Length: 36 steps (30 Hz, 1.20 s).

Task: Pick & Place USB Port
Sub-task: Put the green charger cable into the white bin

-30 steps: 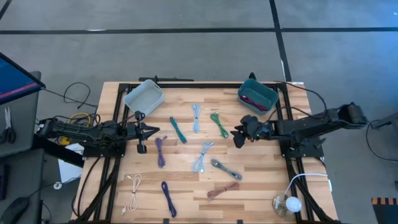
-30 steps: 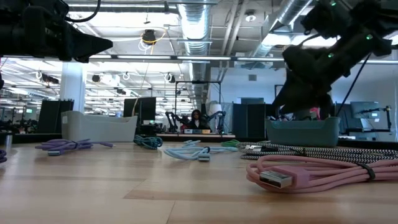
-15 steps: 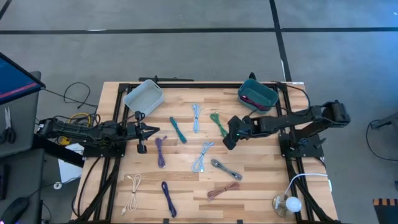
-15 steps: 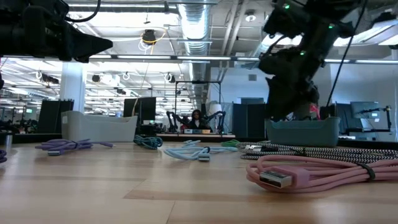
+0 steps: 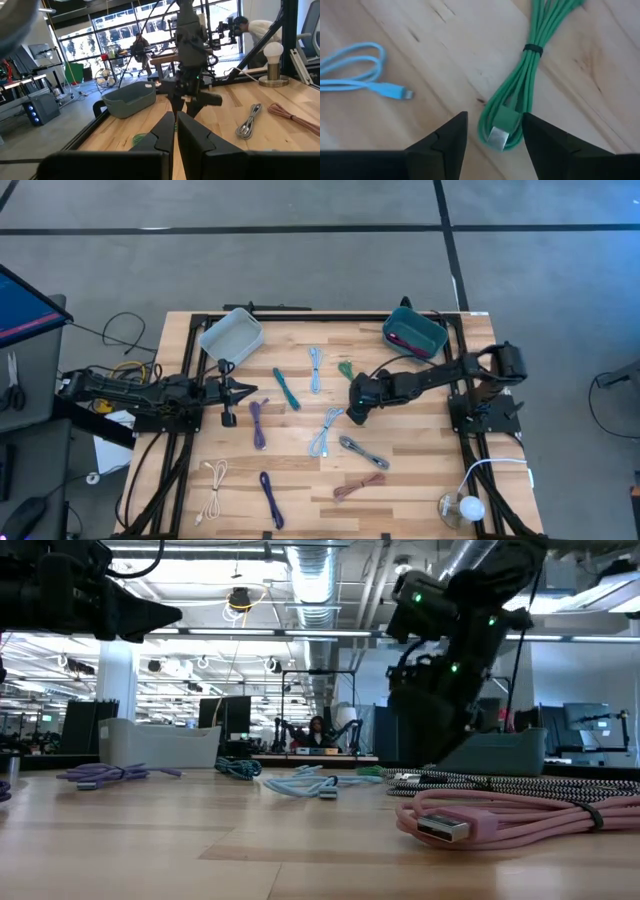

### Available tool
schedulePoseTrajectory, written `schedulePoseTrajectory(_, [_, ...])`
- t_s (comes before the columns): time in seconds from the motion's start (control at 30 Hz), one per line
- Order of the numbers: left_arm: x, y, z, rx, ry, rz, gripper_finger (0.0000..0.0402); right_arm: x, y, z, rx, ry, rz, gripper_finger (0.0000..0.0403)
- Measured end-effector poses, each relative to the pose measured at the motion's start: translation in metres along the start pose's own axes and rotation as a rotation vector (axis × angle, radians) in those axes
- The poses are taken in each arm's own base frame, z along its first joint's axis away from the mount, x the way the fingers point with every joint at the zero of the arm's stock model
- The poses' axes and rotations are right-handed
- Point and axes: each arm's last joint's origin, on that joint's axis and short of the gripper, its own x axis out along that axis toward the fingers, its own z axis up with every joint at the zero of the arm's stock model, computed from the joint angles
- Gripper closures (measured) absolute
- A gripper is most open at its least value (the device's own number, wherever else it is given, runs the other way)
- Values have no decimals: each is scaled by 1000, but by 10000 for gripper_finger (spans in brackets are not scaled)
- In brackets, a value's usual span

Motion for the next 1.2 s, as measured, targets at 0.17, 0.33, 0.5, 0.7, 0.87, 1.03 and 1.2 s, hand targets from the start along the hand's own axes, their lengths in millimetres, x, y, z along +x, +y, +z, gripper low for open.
schedulePoseTrajectory(0.17, [0,0,-1,2,7,-1,381,12,-3,4,-7,19,-31,236])
schedulePoseTrajectory(0.33, [0,0,-1,2,7,-1,381,11,-5,6,-10,10,-36,272])
schedulePoseTrajectory(0.5, [0,0,-1,2,7,-1,381,3,-6,8,-30,-18,-32,343])
schedulePoseTrajectory(0.7, [0,0,-1,2,7,-2,381,-8,-1,9,-107,-65,-22,380])
schedulePoseTrajectory(0.87, [0,0,-1,2,7,-2,381,-29,7,7,-158,-169,-51,380])
schedulePoseTrajectory(1.03, [0,0,-1,2,7,-1,381,-57,12,7,-163,-264,-22,380])
schedulePoseTrajectory(1.2, [0,0,-1,2,7,-2,381,-88,20,4,-209,-394,21,380])
